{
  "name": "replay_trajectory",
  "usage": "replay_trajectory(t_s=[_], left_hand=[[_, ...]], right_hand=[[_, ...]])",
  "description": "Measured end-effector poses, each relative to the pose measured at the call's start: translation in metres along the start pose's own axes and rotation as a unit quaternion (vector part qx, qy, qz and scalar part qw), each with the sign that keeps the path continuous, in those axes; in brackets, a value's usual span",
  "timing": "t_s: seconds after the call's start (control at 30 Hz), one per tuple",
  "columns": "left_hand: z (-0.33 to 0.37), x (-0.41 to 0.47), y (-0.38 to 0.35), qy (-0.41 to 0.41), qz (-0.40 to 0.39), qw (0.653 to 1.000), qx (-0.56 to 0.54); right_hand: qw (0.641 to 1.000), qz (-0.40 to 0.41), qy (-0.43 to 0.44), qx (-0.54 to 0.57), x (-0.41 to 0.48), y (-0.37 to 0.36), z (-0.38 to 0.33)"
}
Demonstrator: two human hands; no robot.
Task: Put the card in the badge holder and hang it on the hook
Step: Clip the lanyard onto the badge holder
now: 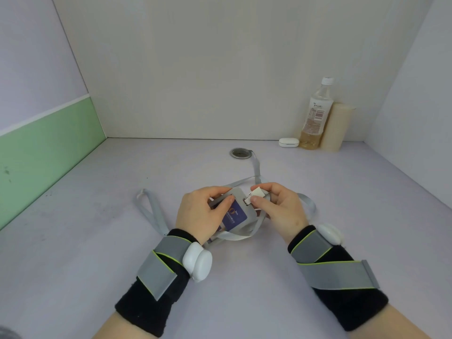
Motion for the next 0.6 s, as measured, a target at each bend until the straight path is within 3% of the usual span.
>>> replay_trajectory(t_s=[0.33, 0.5, 0.6], left_hand=[[0.0015, -0.001, -0.0019, 0.002, -0.011, 1.0, -0.007], [0.0007, -0.0004, -0.0006, 0.002, 0.001, 1.0, -0.025], [-0.0027, -0.0001, -0.0003, 0.007, 0.011, 0.998, -0.068]], right_hand=[[0.998, -0.005, 0.017, -0.053, 0.0022, -0.0001, 0.0028], [1.0, 0.015, 0.005, 0.004, 0.0025, 0.0028, 0.0039], [0.999, -0.018, -0.013, 0.027, 0.0019, -0.0017, 0.0067]])
Point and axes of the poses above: each hand's wrist, its own x-axis towards the middle knuckle, its own y-axis out of the back of the hand, z = x × y, the point moved 5 cm from there along x, towards the middle knuckle, and after that the axes turned 12 degrees about -z, right-handed, at the moved point
